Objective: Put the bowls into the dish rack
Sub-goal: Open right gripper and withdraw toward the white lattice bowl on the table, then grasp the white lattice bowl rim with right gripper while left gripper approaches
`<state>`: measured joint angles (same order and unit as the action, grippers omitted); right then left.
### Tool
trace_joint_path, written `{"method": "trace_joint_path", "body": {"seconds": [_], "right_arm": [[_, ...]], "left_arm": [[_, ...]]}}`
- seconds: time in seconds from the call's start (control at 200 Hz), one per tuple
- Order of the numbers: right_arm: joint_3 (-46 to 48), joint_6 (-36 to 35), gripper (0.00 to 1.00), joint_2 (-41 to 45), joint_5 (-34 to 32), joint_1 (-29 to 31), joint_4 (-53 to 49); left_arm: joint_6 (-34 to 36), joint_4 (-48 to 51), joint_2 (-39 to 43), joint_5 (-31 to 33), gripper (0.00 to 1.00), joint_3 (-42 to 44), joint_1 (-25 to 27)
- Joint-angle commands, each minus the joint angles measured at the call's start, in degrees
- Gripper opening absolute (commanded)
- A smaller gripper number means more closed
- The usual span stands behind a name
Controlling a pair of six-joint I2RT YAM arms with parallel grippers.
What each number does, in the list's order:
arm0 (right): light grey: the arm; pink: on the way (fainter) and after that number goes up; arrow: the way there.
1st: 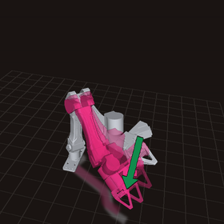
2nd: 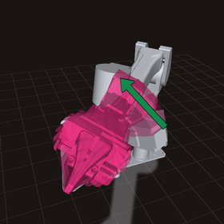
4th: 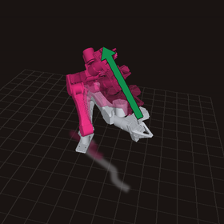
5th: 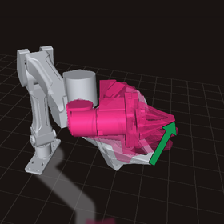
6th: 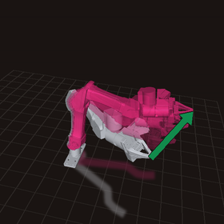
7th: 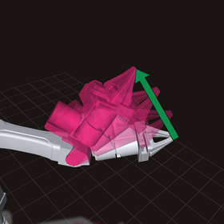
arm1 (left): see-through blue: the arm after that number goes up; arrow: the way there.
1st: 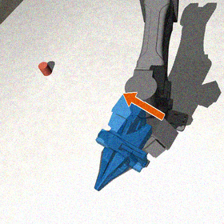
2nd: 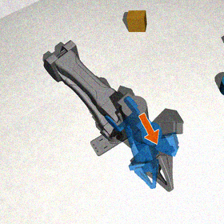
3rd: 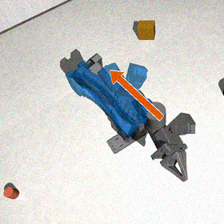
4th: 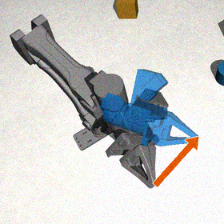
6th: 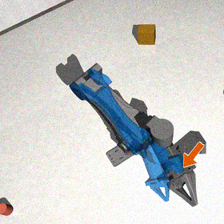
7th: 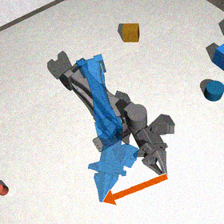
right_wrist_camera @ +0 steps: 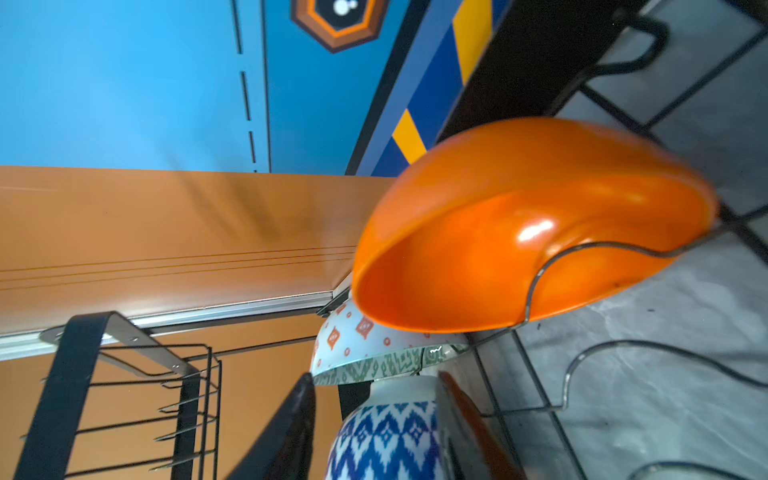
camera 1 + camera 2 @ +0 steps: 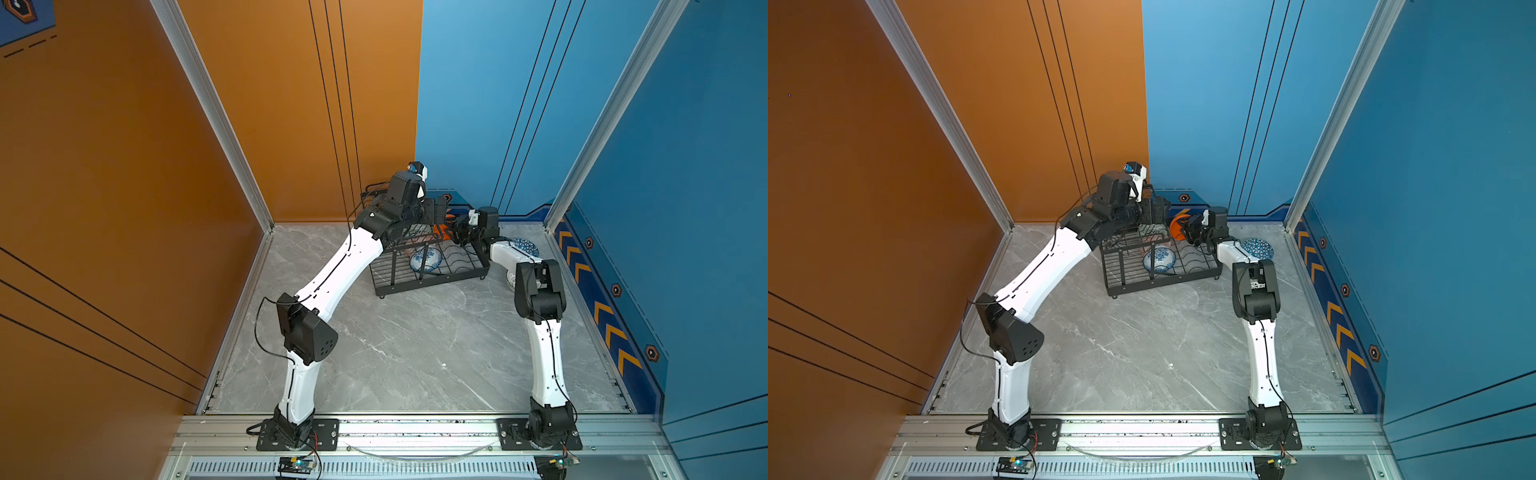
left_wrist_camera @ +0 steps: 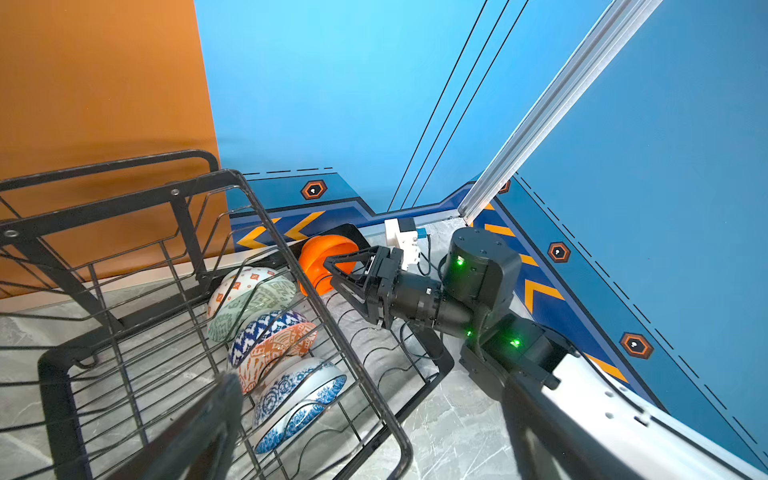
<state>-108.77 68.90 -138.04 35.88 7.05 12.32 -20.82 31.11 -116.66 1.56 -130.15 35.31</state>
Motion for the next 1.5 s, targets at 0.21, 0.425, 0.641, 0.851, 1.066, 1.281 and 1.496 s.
{"method": "trace_joint_path", "body": {"seconds": [0.21, 0.425, 0.641, 0.851, 1.066, 1.281, 1.496], "right_arm": [[2.7, -3.9, 0.92, 10.9, -1.4, -1.9, -8.2], [4.4, -10.4, 1.00, 17.9, -4.7, -3.7, -21.6], [9.4, -21.9, 1.00, 28.0, -14.3, -7.2, -42.5], [18.3, -28.1, 1.00, 37.6, -21.7, -10.5, -52.8], [29.2, -30.3, 1.00, 43.9, -21.7, -13.2, -53.6], [33.0, -34.2, 0.92, 43.6, -22.6, -13.2, -53.6], [30.9, -37.3, 0.82, 39.6, -23.0, -12.9, -53.6]], "left_arm": [[4.9, -0.1, 1.8, 2.5, 0.98, -0.5, 1.9], [5.3, -0.1, 2.8, 1.5, 0.98, 1.7, 3.3], [5.3, -0.3, 2.2, 0.2, 0.98, 3.4, 4.6], [5.2, -0.3, 3.3, 0.3, 0.98, 9.8, 6.6], [3.8, -0.7, 1.9, 0.6, 0.98, 11.2, 7.2], [6.7, -1.0, 0.0, 0.1, 0.98, 9.1, 9.6], [9.3, -0.9, 0.4, 0.5, 0.98, 8.8, 11.0]]}}
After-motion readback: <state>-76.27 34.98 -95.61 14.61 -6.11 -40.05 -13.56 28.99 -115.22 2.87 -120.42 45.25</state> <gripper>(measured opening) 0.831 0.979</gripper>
